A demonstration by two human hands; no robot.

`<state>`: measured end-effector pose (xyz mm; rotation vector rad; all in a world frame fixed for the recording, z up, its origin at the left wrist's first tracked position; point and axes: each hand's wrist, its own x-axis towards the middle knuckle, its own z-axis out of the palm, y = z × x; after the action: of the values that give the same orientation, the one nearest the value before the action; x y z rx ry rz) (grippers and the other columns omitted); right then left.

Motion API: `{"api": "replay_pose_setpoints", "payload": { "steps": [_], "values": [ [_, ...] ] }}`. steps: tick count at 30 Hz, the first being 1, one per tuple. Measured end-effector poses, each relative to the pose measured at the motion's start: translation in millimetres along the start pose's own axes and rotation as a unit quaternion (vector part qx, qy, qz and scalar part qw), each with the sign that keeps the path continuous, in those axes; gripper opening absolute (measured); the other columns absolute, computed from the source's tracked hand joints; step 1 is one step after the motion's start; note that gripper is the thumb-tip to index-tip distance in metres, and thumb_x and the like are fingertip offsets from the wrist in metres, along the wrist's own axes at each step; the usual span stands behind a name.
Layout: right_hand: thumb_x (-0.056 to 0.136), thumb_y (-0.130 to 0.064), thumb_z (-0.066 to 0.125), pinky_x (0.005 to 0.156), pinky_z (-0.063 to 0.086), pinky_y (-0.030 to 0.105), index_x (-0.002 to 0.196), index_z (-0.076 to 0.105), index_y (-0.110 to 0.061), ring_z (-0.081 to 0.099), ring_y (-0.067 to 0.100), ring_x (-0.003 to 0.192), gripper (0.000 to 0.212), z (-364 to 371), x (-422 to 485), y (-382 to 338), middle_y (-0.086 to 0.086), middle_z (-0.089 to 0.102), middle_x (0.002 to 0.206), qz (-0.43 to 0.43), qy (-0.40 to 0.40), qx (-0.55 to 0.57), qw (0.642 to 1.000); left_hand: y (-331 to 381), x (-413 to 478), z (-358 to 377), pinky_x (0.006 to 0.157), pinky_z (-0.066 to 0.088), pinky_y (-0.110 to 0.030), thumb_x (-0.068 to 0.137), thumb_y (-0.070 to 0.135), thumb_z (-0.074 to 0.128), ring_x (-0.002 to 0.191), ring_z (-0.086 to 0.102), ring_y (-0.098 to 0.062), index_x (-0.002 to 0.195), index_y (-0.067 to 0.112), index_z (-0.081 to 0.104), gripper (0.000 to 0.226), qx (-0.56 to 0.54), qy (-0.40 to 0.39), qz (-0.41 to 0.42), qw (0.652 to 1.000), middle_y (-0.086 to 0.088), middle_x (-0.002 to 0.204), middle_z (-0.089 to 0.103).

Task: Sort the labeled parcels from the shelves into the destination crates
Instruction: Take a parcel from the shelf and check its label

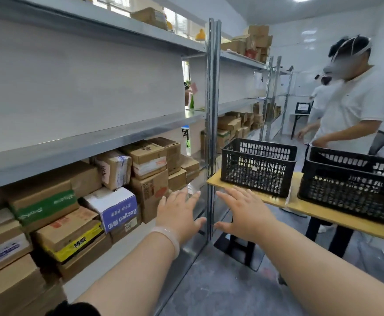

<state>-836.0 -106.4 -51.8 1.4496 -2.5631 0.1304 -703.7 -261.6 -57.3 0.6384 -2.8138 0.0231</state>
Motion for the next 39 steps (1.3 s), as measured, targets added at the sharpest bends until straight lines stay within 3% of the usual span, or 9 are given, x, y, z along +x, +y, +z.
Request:
{"api": "replay_pose_setpoints", "payload": {
  "steps": [7,21,29,39],
  "values": [
    [0.081,-0.072,0.049,0.121,0.006,0.042,0.154,0.011,-0.035,0.007,0.017,0.149,0.090,43,84,74,-0.004,0.014,0.162,0.021,-0.016,0.012,1.000,7,109,60,0.120,0.018,-0.048,0.091,0.067,0.044,0.149,0.019,-0.022,0.155,0.038,0.017,0.076,-0.004,-0.010,0.005,1.000,-0.001,0.163,0.022],
    [0.084,-0.072,0.047,0.120,0.007,0.040,0.153,0.014,-0.036,0.008,0.015,0.149,0.085,102,294,235,-0.007,0.015,0.162,-0.061,-0.033,0.049,0.996,30,337,136,0.120,0.022,-0.049,0.091,0.065,0.048,0.150,0.019,-0.021,0.154,0.041,0.019,0.074,-0.074,-0.003,-0.131,0.989,0.003,0.163,0.022],
    [0.088,-0.067,0.046,0.121,0.009,0.037,0.155,0.010,-0.030,0.008,0.018,0.149,0.084,165,399,235,0.000,0.012,0.163,-0.124,-0.122,0.051,0.983,-12,415,187,0.119,0.019,-0.046,0.092,0.061,0.048,0.151,0.014,-0.022,0.154,0.041,0.018,0.072,-0.091,-0.030,-0.185,0.978,0.002,0.164,0.018],
    [0.092,-0.056,0.051,0.119,0.011,0.037,0.154,0.014,-0.029,0.013,0.021,0.148,0.078,215,542,234,0.002,0.018,0.161,-0.134,-0.106,0.080,0.982,-75,523,242,0.120,0.013,-0.045,0.095,0.055,0.050,0.152,0.007,-0.024,0.156,0.040,0.015,0.071,-0.135,-0.065,-0.210,0.966,0.001,0.166,0.009]
  ]
}}
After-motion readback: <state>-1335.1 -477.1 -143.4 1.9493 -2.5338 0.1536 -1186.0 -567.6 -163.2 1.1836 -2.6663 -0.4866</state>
